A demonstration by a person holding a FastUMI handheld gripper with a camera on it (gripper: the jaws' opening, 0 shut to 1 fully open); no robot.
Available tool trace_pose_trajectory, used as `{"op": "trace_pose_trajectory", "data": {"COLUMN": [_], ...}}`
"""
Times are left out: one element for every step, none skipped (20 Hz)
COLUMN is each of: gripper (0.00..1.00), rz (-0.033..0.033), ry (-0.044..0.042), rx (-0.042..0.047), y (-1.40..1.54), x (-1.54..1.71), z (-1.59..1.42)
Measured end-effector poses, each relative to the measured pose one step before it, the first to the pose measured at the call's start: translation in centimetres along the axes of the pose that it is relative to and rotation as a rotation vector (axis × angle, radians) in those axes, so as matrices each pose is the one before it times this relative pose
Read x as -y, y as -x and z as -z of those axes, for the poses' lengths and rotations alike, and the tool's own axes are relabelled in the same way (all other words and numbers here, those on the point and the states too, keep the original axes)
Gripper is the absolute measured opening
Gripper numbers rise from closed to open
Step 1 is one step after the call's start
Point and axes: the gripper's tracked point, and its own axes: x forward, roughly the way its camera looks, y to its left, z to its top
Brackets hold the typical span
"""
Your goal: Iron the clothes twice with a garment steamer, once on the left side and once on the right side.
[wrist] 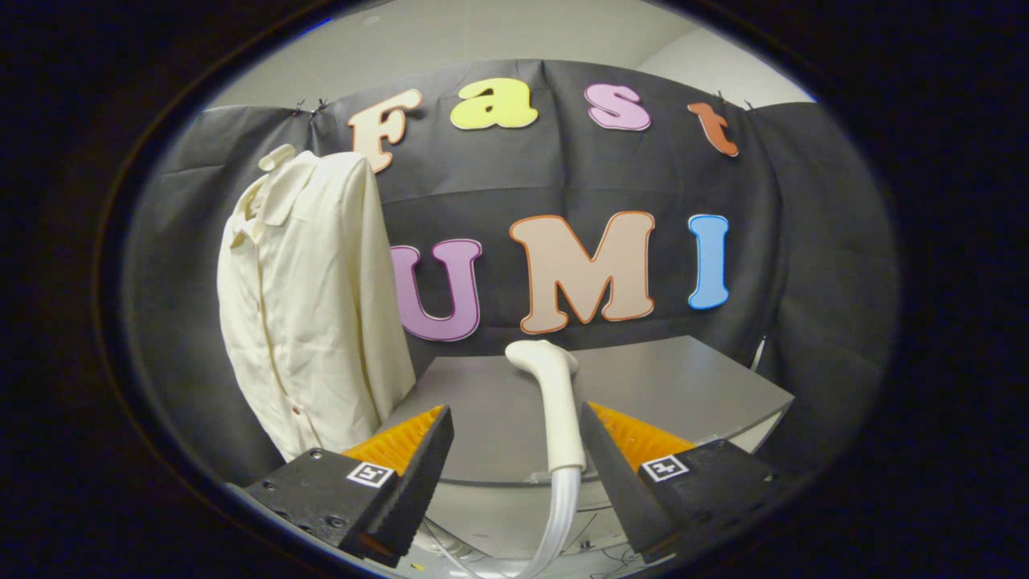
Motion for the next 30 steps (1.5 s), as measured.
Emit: {"op": "trace_pose_trajectory", "data": {"gripper": [0.96, 0.96, 0.96, 0.96, 0.96, 0.96, 0.96, 0.96, 0.95, 0.95, 0.95, 0.95, 0.95, 0.95, 0.96, 0.96, 0.96, 0.96, 0.96, 0.96, 0.96, 0.92, 0.87, 0.82, 0.77, 0.70, 0.63, 0.56, 0.53, 0.48], "rz": [0.00391, 0.00594, 0.00939, 0.01071, 0.00464, 0.00029, -0.01565, -0.01415, -0.00467, 0.00415, -0.00152, -0.00625, 0.00196, 0.00333, 0.00467, 0.01139, 0.00324, -0.00020, -0.00314, -0.00135, 0.00689, -0.00060, -0.00493, 0.00003, -0.01406, -0.00097, -0.01051, -0.01630, -0.02042, -0.01995], "ry": [0.00107, 0.00045, -0.00138, -0.00345, -0.00211, -0.00376, 0.00664, 0.00047, 0.00338, -0.00433, -0.00577, -0.00525, -0.00454, -0.00065, 0.00695, 0.01433, 0.01829, 0.02269, 0.01390, 0.00314, -0.01328, -0.00628, -0.00098, -0.00313, 0.00234, 0.00628, 0.01377, 0.01475, 0.01362, 0.00696], "rx": [-0.00904, -0.01264, -0.01172, -0.01284, -0.01145, -0.01177, -0.01287, -0.01827, -0.00627, -0.01142, -0.01373, -0.02705, -0.02724, -0.02876, -0.02379, -0.02873, -0.01607, -0.02802, -0.02622, -0.03748, -0.00237, -0.01102, -0.03436, -0.02655, -0.03764, -0.03107, -0.01774, 0.00141, 0.00277, -0.00642], "y": [-1.101, -1.209, -1.181, -1.229, -1.134, -1.076, -1.192, -0.995, -0.942, -0.770, -0.837, -0.767, -0.825, -0.580, -0.324, -0.268, -0.565, -0.637, -0.263, -0.209, -0.286, -0.461, -0.395, -0.006, -0.176, -0.184, 0.215, -0.355, -0.117, 0.138], "x": [0.282, 0.482, 0.445, 0.381, 0.311, 0.214, 0.005, -0.133, 0.148, 0.351, 0.068, -0.178, 0.089, 0.047, 0.031, 0.157, -0.061, -0.136, -0.180, 0.074, 0.326, 0.130, 0.050, -0.172, -0.374, 0.163, -0.237, -0.140, -0.185, -0.074], "z": [-0.471, -0.399, -0.443, -0.529, -0.529, -0.540, -0.522, -0.304, -0.627, -0.317, -0.401, 0.025, 0.049, 0.223, 0.213, 0.441, 0.105, 0.377, 0.298, 0.612, -0.214, -0.048, 0.267, 0.463, 0.366, 0.383, 0.218, -0.047, -0.190, 0.166]}}
